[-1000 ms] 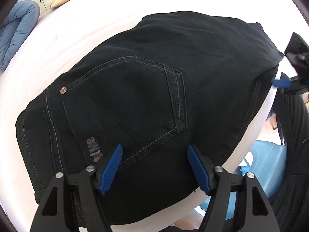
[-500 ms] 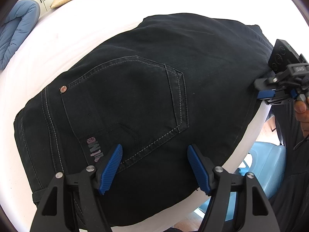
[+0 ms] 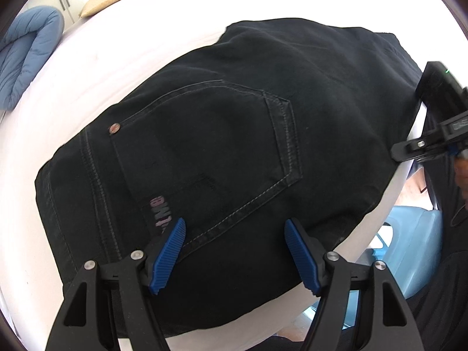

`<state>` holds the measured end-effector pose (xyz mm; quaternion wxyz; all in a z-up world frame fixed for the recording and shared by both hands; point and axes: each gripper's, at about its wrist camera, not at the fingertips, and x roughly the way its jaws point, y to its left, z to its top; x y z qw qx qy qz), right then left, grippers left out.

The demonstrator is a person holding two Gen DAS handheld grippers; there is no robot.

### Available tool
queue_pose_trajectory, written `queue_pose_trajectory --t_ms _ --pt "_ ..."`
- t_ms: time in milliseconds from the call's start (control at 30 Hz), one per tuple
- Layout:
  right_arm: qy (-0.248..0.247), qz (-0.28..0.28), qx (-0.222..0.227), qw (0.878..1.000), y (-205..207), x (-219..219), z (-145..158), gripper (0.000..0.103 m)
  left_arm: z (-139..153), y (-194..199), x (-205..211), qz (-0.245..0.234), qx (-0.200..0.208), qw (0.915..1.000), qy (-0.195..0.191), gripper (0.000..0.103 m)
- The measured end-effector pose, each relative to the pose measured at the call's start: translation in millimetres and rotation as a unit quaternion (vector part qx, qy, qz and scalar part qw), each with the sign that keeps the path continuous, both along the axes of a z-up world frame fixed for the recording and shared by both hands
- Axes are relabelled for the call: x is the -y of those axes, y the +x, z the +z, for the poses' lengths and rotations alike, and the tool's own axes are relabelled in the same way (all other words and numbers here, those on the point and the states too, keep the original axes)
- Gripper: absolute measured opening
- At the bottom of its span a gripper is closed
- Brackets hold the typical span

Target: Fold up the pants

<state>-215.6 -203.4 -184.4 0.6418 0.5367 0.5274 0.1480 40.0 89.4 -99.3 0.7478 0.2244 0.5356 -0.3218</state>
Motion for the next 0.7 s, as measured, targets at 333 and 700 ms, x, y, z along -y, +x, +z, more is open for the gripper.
queue_pose_trajectory --t_ms 333,700 --pt "0.03 0.011 -0.018 0.999 -7 3 0 0.003 0 3 -16 0.014 0.005 0.9994 0.031 0.078" --pt "-0.023 -0.079 0.049 0.995 -47 110 78 0.004 42 -23 -11 -0.003 0.02 0.9984 0.052 0.076"
